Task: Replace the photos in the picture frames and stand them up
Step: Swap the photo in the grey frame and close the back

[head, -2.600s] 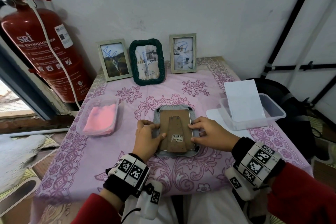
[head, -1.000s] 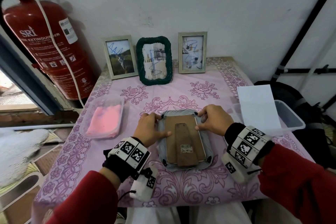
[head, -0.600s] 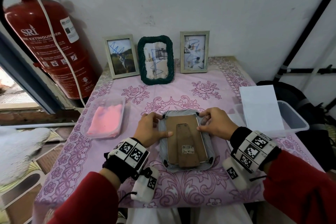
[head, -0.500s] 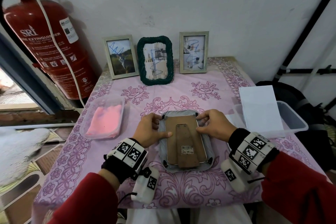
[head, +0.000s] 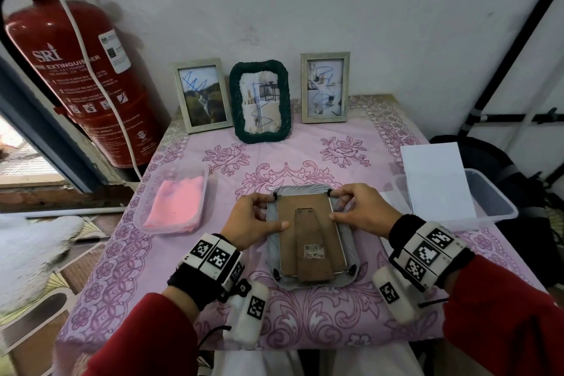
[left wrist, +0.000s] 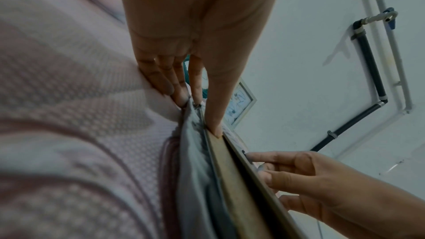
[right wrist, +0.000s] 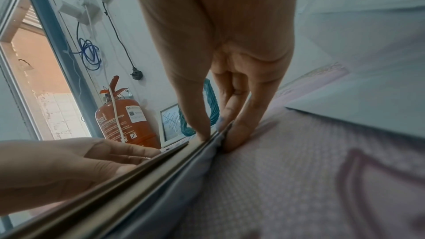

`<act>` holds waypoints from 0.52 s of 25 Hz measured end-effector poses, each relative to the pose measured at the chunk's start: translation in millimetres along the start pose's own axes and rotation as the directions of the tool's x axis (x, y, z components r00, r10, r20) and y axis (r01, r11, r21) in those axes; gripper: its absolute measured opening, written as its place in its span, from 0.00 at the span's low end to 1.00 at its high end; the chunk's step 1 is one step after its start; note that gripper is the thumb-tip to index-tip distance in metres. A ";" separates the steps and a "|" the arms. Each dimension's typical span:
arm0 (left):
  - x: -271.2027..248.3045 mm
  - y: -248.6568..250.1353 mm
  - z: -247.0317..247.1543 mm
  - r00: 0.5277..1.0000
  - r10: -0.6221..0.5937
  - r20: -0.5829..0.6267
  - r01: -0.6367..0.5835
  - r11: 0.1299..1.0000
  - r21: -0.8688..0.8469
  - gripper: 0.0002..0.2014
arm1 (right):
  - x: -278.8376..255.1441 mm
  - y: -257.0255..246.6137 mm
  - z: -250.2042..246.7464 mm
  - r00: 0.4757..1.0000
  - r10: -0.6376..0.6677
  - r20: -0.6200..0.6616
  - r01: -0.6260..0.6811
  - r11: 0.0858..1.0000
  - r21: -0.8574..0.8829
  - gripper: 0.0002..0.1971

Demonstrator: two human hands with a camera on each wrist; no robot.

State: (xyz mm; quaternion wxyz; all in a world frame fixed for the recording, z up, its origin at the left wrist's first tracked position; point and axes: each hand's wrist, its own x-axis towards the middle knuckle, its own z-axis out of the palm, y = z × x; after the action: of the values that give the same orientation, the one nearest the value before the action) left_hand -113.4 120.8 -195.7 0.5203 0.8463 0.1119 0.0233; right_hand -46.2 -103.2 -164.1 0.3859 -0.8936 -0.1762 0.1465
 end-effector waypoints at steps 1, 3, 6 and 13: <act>-0.4 -0.7 0.1 1.000 0.003 0.002 -0.002 1.000 -0.006 0.29 | -0.2 0.0 -0.3 1.000 -0.006 0.008 0.006 1.000 -0.003 0.23; -0.8 -1.9 0.2 1.000 0.007 0.001 -0.007 1.000 -0.018 0.29 | -0.1 -0.1 0.2 1.000 -0.018 0.016 0.019 1.000 -0.018 0.23; -1.0 -2.6 0.1 1.000 0.013 0.000 -0.013 1.000 -0.015 0.29 | -0.2 -0.3 1.1 0.999 -0.030 0.023 0.031 0.999 -0.041 0.23; 1.6 -3.8 0.0 1.000 0.027 0.007 -0.027 1.000 0.002 0.28 | -0.2 2.5 -1.1 0.998 -0.034 0.043 0.035 0.999 -0.023 0.24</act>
State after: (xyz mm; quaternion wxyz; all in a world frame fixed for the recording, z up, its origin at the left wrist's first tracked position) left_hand -112.4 122.7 -199.2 0.5195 0.8483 0.0986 0.0273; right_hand -45.5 -105.6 -165.2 0.3739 -0.8917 -0.2015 0.1567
